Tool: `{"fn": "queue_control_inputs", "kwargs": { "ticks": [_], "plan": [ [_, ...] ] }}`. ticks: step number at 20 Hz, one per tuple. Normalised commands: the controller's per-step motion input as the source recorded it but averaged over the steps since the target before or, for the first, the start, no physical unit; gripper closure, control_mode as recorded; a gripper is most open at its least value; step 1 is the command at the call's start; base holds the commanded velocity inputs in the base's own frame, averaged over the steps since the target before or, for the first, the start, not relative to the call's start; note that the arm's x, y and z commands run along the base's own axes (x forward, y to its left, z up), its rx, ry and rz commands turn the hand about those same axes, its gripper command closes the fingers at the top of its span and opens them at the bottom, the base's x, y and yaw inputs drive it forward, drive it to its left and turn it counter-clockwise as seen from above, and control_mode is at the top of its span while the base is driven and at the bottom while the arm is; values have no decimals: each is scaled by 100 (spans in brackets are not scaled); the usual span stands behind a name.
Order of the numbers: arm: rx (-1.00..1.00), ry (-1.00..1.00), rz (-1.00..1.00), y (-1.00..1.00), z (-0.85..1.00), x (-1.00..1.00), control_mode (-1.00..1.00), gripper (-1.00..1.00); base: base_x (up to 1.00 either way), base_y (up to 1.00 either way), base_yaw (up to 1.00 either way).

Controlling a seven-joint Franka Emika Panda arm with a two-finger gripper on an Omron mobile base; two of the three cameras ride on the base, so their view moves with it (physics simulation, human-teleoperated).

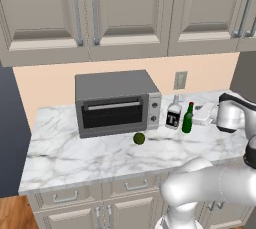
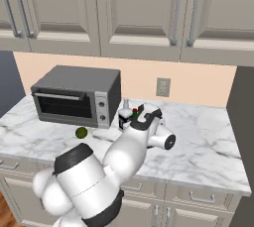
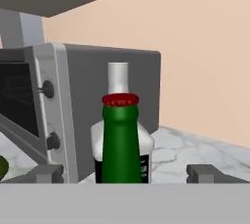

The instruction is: Place the beer and liquor on the top shelf of the fridge to keep them out of children's reach, and place the lime on lower shelves for easy access.

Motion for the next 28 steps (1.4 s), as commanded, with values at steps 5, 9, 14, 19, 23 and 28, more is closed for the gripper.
{"fn": "queue_control_inputs", "kwargs": {
  "ticks": [5, 9, 14, 19, 23, 28],
  "plan": [
    [0, 0, 0, 0, -17, 19, -100, -100, 0, 0, 0],
    [0, 0, 0, 1, -15, 14, -100, -100, 0, 0, 0],
    [0, 0, 0, 9, -6, 9, -100, -100, 0, 0, 0],
    [0, 0, 0, 11, -4, 5, -100, -100, 0, 0, 0],
    [0, 0, 0, 17, -5, 4, -100, 100, 0, 0, 0],
    [0, 1, 0, 18, -4, 0, -100, 100, 0, 0, 0]
  ]
}}
